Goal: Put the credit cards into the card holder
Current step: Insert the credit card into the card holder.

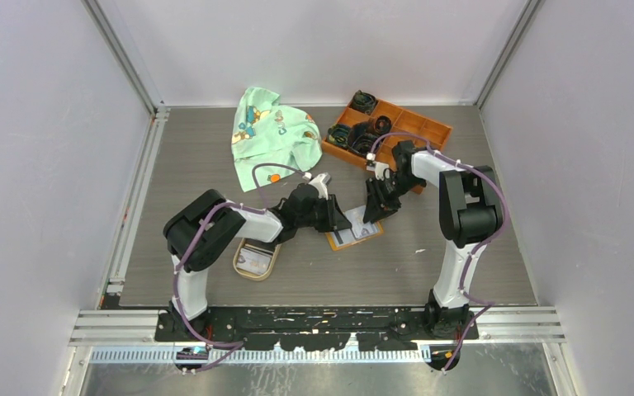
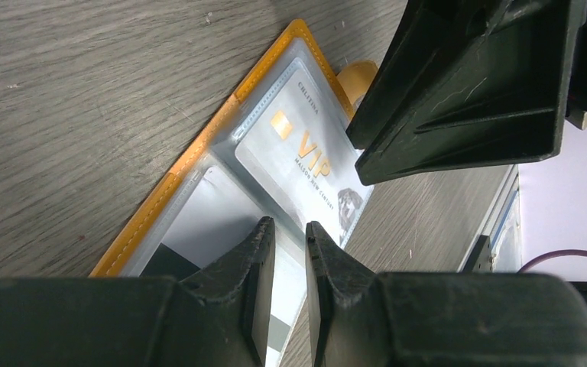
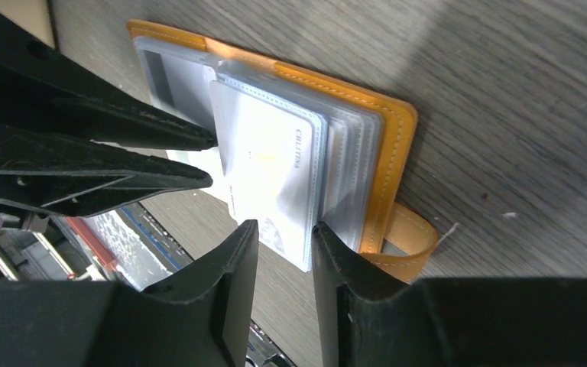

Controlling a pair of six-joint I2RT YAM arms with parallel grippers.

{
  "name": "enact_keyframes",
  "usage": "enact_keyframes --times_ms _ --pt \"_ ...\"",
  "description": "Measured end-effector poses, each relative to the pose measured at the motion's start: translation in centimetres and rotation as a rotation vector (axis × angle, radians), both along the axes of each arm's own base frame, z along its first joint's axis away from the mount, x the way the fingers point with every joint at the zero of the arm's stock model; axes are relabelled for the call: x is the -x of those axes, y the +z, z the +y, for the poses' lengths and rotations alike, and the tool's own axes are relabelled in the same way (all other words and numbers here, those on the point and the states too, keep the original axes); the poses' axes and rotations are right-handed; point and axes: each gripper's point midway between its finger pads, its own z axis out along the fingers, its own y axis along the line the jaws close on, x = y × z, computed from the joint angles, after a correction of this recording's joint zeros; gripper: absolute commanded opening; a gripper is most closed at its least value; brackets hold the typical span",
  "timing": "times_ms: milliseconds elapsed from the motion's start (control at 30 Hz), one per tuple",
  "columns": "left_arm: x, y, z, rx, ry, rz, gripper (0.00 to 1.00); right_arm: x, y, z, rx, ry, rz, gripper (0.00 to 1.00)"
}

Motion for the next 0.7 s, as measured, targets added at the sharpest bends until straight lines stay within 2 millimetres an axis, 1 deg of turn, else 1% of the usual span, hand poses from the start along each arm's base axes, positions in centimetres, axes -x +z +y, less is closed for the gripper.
enact_keyframes --times_ms 133,500,600,700 --pt "0.0 0.0 0.0 0.001 -0.001 0.001 0.24 0.1 0.5 0.5 -0.044 0.003 0.005 0.34" --pt "0.3 0.2 0.1 0.047 0.011 0.029 0.29 0.7 2.8 1.7 -0.223 -0.013 0.056 0.33" --pt "0.5 0.2 0.4 0.076 0.019 0.038 0.3 0.8 3.0 2.0 -0.256 -0.017 0.076 0.33" --pt "0.5 0.2 0.6 0.091 0.027 0.044 0.32 0.9 2.9 2.2 -0.277 -0.019 0.104 0.3"
